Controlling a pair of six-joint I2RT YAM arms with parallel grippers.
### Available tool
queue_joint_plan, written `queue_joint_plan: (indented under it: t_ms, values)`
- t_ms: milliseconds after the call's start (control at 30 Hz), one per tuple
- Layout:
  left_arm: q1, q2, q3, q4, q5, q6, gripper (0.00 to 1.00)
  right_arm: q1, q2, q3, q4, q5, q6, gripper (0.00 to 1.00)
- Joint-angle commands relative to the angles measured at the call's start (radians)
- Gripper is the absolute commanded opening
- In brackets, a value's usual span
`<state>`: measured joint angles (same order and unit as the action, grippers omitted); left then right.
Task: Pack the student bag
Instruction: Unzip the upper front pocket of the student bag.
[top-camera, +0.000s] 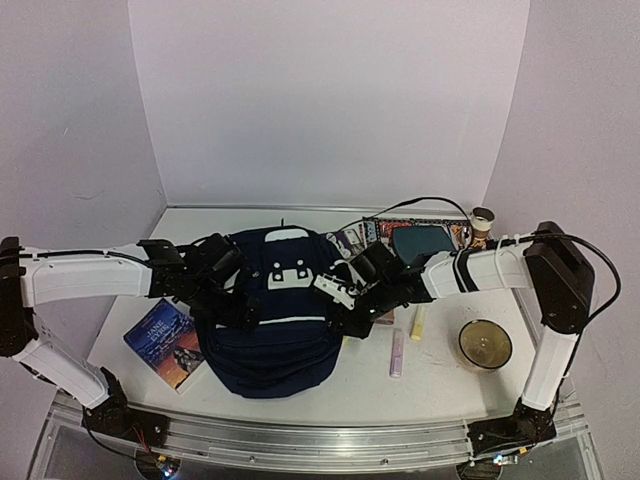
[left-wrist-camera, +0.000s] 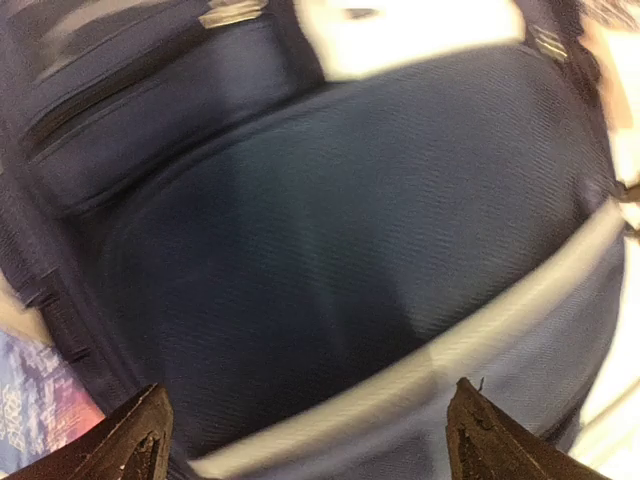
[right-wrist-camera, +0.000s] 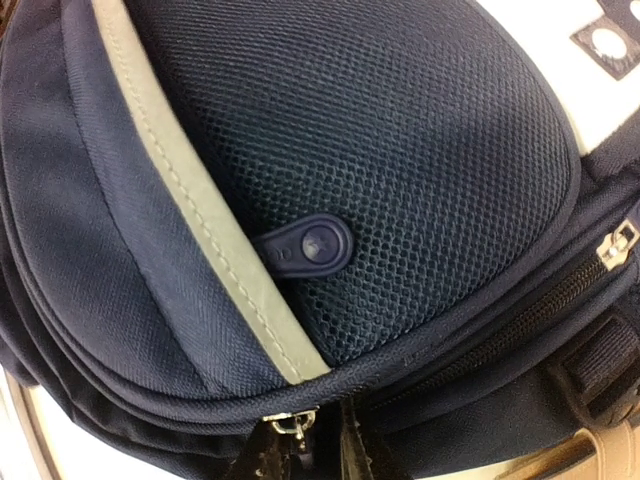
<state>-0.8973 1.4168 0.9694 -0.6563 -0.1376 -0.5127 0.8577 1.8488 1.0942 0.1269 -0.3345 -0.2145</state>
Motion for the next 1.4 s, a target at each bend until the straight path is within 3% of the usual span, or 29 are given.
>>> queue_joint_plan:
  t_ms: [0, 200, 467, 700, 867, 1133, 1267, 1367]
  values:
    - [-0.079, 0.042, 0.108, 0.079, -0.028, 0.128, 0.99, 0.005, -0.064, -0.017, 0.008, -0.057, 0.035, 0.03]
    - [-0.112, 0.059, 0.121, 0.121, -0.050, 0.224, 0.99, 0.006, -0.117, -0.022, -0.011, -0.055, 0.058, 0.00]
    - [-0.151, 0.101, 0.029, 0.350, 0.052, 0.341, 0.99, 0.005, -0.112, 0.008, -0.053, -0.049, 0.084, 0.00]
    - [-0.182, 0.111, -0.042, 0.496, 0.056, 0.397, 0.99, 0.005, -0.113, 0.050, -0.090, -0.041, 0.114, 0.00]
    - [-0.182, 0.177, -0.056, 0.554, -0.131, 0.355, 0.89, 0.006, -0.106, 0.080, -0.125, -0.078, 0.145, 0.00]
    - [-0.181, 0.263, 0.001, 0.700, -0.262, 0.248, 0.59, 0.060, -0.137, 0.049, -0.151, -0.164, 0.278, 0.00]
    - [-0.181, 0.289, 0.022, 0.721, -0.288, 0.190, 0.57, 0.110, -0.131, 0.048, -0.125, -0.185, 0.332, 0.00]
    - [-0.181, 0.258, -0.019, 0.750, -0.278, 0.149, 0.64, 0.132, -0.114, 0.059, -0.091, -0.193, 0.363, 0.03]
